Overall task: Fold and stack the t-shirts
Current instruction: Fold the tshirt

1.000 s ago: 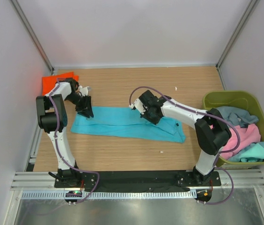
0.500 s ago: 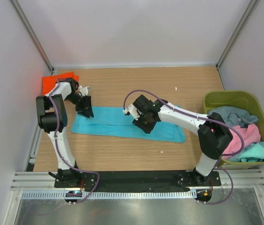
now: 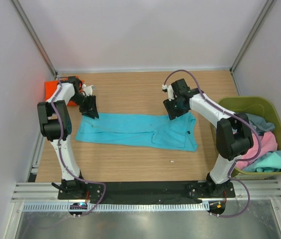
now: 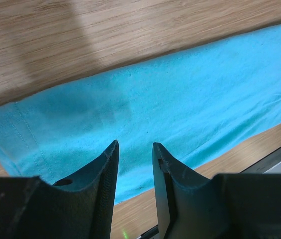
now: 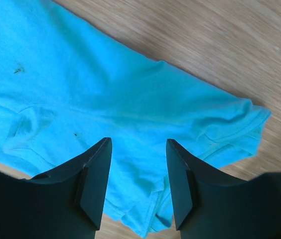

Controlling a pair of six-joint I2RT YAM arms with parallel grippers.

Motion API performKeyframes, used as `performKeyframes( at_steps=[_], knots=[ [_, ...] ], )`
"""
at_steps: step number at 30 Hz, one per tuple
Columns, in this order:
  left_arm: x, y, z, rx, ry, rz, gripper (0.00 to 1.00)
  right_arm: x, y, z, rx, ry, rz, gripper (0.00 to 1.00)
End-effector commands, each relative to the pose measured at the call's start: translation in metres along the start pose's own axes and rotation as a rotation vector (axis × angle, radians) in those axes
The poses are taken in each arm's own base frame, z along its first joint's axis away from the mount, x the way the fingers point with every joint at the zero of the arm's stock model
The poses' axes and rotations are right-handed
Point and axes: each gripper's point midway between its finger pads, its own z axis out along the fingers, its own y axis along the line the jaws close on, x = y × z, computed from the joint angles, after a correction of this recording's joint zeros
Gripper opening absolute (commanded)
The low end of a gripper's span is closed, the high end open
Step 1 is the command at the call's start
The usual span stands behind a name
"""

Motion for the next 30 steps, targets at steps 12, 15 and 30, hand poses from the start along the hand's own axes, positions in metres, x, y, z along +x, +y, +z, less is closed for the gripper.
performKeyframes(
  at_steps=[12, 15, 30],
  knots=[
    [0.021, 0.017, 0.013, -0.064, 0.087, 0.014, 0.35, 0.003, -0.010, 0.031, -0.083, 0.060, 0.200, 0.64],
    [0.024, 0.024, 0.014, -0.099, 0.096, 0.026, 0.35, 0.016, -0.023, 0.042, -0.068, 0.104, 0.235, 0.64],
    [0.046, 0.034, 0.006, -0.255, 0.088, 0.075, 0.34, -0.117, -0.070, 0.131, -0.043, -0.052, 0.178, 0.64]
  ],
)
